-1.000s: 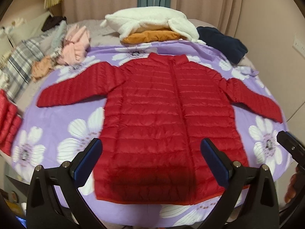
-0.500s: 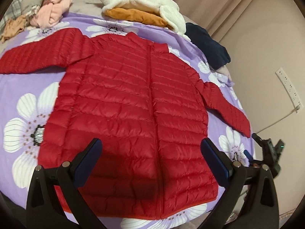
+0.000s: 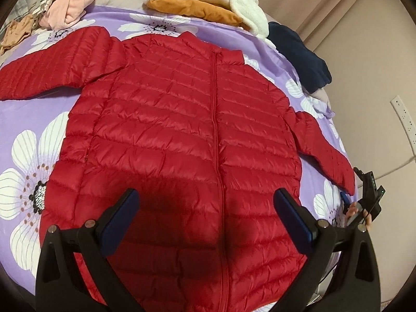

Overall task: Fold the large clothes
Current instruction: 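Grasp the red sleeve cuff nearest the right tool and lift it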

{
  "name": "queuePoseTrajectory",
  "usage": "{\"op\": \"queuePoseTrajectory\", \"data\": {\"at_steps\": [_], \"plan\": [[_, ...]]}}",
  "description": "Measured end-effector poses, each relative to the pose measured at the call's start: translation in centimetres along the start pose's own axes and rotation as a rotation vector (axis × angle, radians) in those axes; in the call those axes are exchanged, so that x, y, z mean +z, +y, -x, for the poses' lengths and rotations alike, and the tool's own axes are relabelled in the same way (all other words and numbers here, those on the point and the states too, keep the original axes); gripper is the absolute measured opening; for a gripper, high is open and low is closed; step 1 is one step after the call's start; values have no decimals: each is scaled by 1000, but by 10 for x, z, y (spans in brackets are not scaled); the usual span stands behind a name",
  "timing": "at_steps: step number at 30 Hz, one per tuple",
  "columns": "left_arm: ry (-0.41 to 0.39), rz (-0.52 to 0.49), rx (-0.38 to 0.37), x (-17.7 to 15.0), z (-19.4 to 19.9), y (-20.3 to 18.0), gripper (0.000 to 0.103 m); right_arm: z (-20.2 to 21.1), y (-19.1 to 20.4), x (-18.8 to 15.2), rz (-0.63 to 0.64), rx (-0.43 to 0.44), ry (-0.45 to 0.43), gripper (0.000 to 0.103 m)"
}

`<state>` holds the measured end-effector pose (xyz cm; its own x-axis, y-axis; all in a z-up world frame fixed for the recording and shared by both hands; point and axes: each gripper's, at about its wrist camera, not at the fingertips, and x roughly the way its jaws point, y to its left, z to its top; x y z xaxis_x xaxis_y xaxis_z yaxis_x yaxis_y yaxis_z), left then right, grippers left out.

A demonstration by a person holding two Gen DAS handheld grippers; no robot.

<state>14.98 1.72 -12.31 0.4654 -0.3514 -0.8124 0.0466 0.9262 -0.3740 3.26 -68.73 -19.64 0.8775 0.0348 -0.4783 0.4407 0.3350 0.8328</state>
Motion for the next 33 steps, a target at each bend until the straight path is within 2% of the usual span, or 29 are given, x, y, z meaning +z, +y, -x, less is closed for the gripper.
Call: {"op": "queuePoseTrajectory", "data": {"at_steps": [3,5,6,8,11,12,16,21,27,33], "plan": [[-8,-7,-5,5,-3,-3,103,-11,-1,4,-45,5,-18,81],[-8,-8,-2,8,-5,-5,103,-18,-5,6,-68,-9,-25,64],[-11,-7,-3,9,-6,-5,103,-19,-7,8,-73,-21,-28,59],[-10,6,6,10,-7,-2,102,-27,-5,9,-80,-47,-35,36],[-10,40,17,15,-10,5,102,-30,7,12,-50,-90,-51,16],[-4,57,26,16,-11,10,102,-25,11,19,-24,-98,-59,14],[3,91,33,22,-12,21,102,2,58,16,225,-125,-108,11],[-37,125,2,32,3,31,102,10,158,-17,565,-96,-138,11],[-100,173,-41,47,20,47,102,1,245,-92,914,-18,-111,11],[-113,269,-96,60,21,75,103,-46,292,-192,1184,22,-28,11]]}}
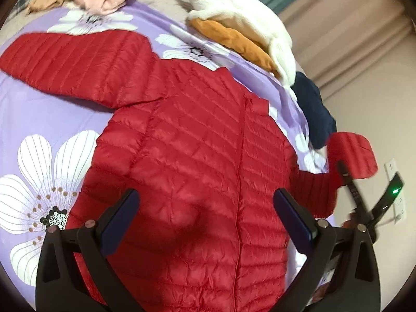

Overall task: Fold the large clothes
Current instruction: 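Grasp the red sleeve cuff nearest the right tool and lift it, then fold the held sleeve across the jacket body with the right tool, release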

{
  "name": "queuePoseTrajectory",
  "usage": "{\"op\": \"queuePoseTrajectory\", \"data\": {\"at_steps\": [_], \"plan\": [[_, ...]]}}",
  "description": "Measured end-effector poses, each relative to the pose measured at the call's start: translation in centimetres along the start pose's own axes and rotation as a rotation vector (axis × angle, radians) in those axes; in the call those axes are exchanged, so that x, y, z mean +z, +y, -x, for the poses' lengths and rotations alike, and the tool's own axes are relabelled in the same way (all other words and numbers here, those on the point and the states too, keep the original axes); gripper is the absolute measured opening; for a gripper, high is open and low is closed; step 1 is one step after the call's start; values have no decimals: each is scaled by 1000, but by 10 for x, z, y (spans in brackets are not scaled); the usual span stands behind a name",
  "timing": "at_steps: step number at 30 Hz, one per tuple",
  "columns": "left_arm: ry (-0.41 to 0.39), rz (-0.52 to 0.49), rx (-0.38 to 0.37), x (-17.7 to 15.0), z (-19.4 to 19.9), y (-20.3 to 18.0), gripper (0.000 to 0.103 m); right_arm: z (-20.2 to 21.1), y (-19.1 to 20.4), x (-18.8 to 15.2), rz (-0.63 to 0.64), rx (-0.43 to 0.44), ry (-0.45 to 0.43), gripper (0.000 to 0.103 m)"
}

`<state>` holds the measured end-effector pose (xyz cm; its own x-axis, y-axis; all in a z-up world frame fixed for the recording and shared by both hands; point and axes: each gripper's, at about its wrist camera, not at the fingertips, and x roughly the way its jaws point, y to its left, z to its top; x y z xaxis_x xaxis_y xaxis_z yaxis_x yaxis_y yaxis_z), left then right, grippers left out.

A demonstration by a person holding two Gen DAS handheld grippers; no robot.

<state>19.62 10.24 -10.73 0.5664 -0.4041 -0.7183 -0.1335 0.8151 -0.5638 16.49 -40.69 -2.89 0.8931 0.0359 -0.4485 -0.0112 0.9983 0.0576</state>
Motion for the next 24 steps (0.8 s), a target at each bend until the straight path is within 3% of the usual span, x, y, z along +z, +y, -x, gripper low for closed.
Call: {"op": "queuePoseTrajectory", "data": {"at_steps": [6,10,15,16,17,19,21,24], "plan": [[30,41,-27,9,-12,15,103,-40,95,-33,205,93,91,11],[73,78,-92,18,-31,19,102,-60,117,-55,245,140,162,11],[124,161,-228,29,-58,15,102,-69,134,-61,236,218,190,11],[133,172,-253,31,-64,11,102,-71,135,-61,234,229,205,19],[142,178,-279,33,-70,7,102,-72,139,-59,229,235,216,34],[158,169,-324,37,-79,-3,102,-64,145,-59,195,288,227,56],[168,163,-335,40,-90,-12,100,-47,128,-56,154,350,214,57],[168,185,-329,44,-107,-16,87,-26,105,-54,120,353,167,57]]}}
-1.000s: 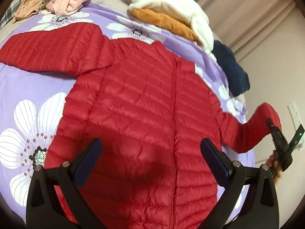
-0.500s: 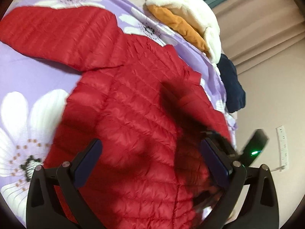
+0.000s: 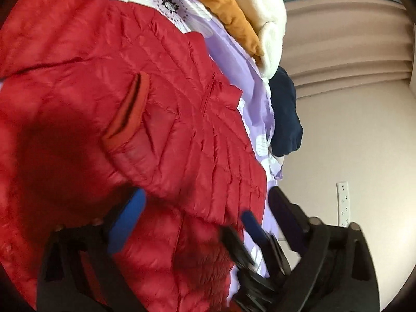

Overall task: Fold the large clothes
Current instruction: 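Fold the held sleeve across the jacket body with the right tool, release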

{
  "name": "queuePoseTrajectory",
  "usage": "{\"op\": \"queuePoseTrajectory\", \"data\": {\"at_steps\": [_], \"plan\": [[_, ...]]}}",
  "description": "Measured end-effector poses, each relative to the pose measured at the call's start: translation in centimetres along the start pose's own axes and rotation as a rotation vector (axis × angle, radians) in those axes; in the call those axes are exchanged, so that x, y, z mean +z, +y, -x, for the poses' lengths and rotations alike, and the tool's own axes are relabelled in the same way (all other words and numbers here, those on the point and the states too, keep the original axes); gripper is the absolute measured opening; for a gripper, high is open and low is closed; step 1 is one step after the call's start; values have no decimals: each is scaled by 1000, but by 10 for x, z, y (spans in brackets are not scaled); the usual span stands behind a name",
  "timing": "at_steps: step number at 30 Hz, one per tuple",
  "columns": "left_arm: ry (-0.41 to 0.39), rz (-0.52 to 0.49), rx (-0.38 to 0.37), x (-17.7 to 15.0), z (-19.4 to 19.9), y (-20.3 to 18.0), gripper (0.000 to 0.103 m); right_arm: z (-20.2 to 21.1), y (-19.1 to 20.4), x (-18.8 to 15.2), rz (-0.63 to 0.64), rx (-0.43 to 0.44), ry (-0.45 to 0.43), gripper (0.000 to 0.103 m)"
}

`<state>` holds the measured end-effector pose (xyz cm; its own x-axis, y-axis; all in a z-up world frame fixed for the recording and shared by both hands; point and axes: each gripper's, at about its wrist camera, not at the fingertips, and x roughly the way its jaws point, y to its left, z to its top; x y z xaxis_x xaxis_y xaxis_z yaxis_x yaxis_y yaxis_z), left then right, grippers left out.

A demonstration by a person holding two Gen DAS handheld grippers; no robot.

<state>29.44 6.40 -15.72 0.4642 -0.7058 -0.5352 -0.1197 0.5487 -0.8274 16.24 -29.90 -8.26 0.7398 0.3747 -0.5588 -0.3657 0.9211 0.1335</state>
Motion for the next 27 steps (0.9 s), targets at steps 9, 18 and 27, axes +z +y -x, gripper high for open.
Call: {"op": "queuePoseTrajectory", "data": {"at_steps": [9,18,27], "plan": [[-134,-118,223,25,-8,2,6,26,-71,2,-176,-129,-48,57],[-111,-7,150,26,-5,30,86,10,-94,-5,-287,-139,-30,57],[-111,34,154,39,-36,25,35,5,-96,0,-259,-156,-26,57]]}}
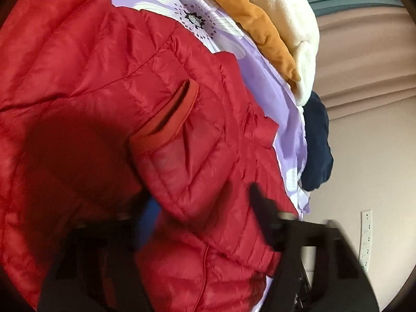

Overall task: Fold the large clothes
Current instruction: 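Fold the held sleeve across the jacket body with the right tool, release, then grasp the other red sleeve with the left tool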

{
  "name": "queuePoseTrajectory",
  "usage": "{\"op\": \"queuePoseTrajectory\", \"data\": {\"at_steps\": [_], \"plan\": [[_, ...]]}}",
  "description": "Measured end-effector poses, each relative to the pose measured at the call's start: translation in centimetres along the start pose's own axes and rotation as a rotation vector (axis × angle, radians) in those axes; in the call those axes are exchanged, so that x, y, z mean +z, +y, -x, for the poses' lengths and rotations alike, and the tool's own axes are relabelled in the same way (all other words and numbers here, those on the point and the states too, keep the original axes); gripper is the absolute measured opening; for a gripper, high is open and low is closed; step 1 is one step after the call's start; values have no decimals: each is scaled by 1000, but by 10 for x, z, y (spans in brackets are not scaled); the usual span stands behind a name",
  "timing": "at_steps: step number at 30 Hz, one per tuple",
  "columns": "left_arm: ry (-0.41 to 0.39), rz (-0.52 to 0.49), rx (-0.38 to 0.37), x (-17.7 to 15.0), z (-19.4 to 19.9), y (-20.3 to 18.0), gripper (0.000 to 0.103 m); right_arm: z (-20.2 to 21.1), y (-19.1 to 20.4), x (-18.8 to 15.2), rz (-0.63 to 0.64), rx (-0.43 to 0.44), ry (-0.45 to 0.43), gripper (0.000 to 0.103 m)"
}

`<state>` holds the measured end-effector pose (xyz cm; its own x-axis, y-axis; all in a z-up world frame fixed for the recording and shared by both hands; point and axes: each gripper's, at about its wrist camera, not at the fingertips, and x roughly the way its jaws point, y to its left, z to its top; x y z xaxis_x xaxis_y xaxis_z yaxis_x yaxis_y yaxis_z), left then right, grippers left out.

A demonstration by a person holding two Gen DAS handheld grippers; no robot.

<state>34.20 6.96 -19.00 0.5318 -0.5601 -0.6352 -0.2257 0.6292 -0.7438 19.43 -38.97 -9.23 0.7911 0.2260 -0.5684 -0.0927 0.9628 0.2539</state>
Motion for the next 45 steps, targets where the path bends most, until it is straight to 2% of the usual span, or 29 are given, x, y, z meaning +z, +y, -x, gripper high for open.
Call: {"op": "queuePoseTrajectory", "data": {"at_steps": [1,2,7,9,11,12,14,16,18,19,21,25,29,32,36,39,45], "plan": [[4,-6,27,3,-3,0,15,-1,-1,1,0,-7,2,57],[2,-10,48,6,-5,1,13,-2,-2,2,-1,-11,3,57],[-112,-49,108,9,24,9,12,-10,-11,-1,-32,-22,28,57],[-50,-87,139,7,17,14,15,-18,-11,-7,-24,-42,58,57],[-2,-85,141,5,11,22,17,-39,-8,-15,26,-106,137,57],[10,-80,123,4,14,27,20,-48,-8,-20,43,-126,163,57],[9,-77,106,4,28,31,31,-49,-9,-22,51,-134,160,57],[-10,-84,90,5,50,35,55,-45,-10,-18,44,-130,162,57],[-48,-94,79,7,74,39,68,-34,-10,-16,24,-121,160,57],[-77,-96,82,9,90,45,73,-28,-9,-15,16,-107,150,57],[-130,-79,85,17,118,60,73,-9,-3,-15,10,-68,109,57],[-238,36,134,42,170,115,73,18,6,-17,2,-23,66,57],[-323,232,103,60,207,178,73,34,17,-21,13,5,45,57],[-368,342,54,71,221,213,73,42,24,-24,19,20,43,57],[-413,437,-11,85,228,242,73,49,33,-27,31,24,36,57],[-457,465,-61,94,230,252,73,52,37,-28,25,28,35,57],[-531,509,-78,118,239,263,73,50,44,-34,19,14,53,57]]}}
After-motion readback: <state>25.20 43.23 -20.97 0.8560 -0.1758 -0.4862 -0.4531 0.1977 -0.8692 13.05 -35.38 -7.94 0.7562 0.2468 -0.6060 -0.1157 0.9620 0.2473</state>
